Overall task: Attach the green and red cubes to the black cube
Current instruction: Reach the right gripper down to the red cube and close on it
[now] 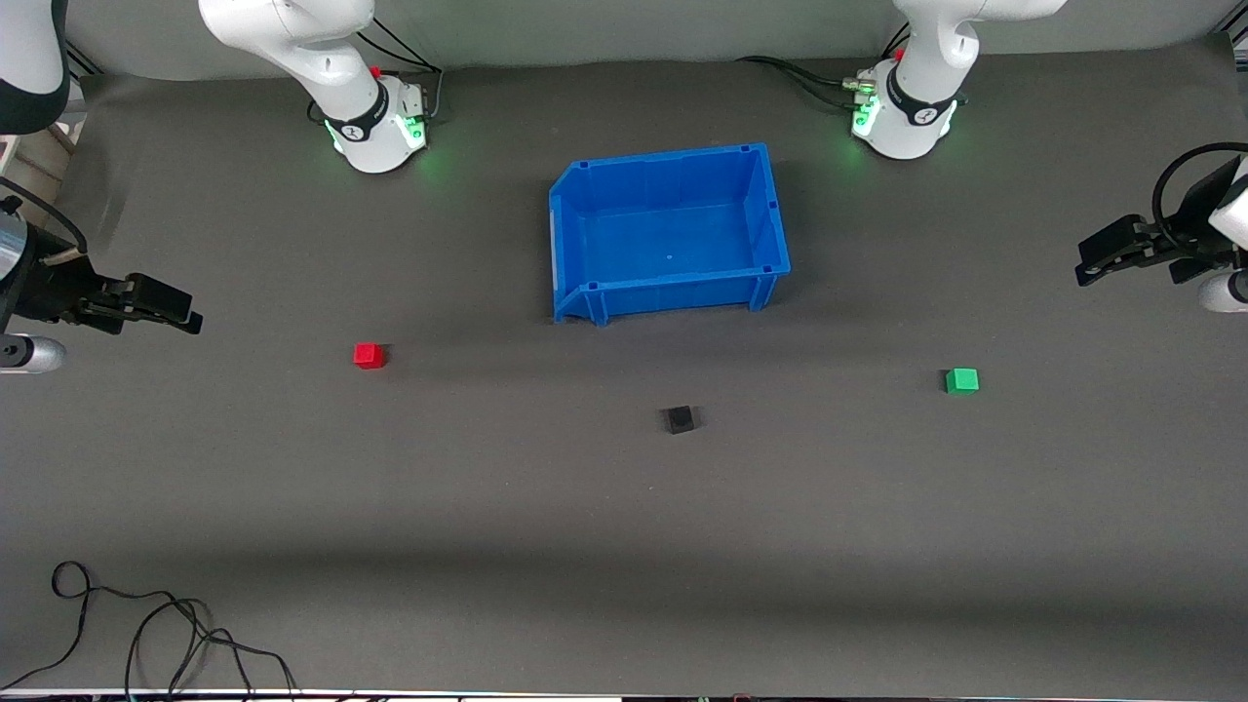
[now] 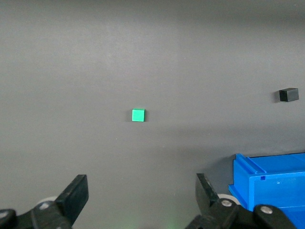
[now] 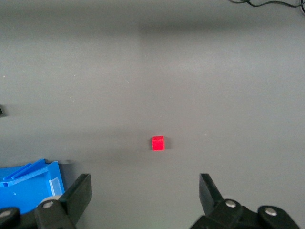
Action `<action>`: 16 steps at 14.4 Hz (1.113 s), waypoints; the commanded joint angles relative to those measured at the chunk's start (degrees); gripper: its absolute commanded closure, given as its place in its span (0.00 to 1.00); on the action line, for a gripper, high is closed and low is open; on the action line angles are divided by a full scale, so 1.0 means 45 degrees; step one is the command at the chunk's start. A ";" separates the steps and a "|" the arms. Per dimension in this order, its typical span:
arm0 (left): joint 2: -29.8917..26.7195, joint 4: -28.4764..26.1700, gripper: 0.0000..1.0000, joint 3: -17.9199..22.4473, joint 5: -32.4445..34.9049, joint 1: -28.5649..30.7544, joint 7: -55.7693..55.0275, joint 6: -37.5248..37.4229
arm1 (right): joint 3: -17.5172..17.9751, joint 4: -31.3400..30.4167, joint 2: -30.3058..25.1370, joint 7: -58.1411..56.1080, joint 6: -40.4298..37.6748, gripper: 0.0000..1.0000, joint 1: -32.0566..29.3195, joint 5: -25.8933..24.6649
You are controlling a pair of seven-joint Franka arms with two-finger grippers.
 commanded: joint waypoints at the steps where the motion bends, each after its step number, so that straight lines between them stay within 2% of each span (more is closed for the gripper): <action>1: -0.0081 0.0000 0.00 0.0169 0.0150 -0.0231 0.0174 0.0039 | 0.0218 -0.0984 -0.0803 0.0447 0.0260 0.00 -0.0147 -0.0276; 6: -0.0081 0.0000 0.00 0.0169 0.0150 -0.0289 0.0174 0.0078 | 0.0257 -0.1144 -0.0709 0.0939 0.0359 0.00 -0.0166 -0.0277; 8: -0.0062 0.0000 0.00 0.0169 0.0150 -0.0250 0.0174 0.0097 | 0.0237 -0.2485 -0.0942 0.0998 0.1311 0.00 -0.0477 -0.0120; 12: -0.0081 0.0097 0.00 0.0169 0.0130 -0.0192 0.0058 -0.0058 | 0.0257 -0.6741 -0.2153 0.0706 0.4201 0.00 -0.0459 -0.0159; 15: -0.0101 0.0097 0.00 0.0266 -0.0084 0.0197 -0.0429 -0.0253 | 0.0335 -0.8152 -0.1902 0.0725 0.5822 0.00 -0.0342 -0.0237; 16: -0.0101 0.0117 0.00 0.0286 -0.0084 0.0199 -0.1263 -0.0525 | 0.0354 -0.8698 -0.1746 0.0725 0.6370 0.00 -0.0129 -0.0199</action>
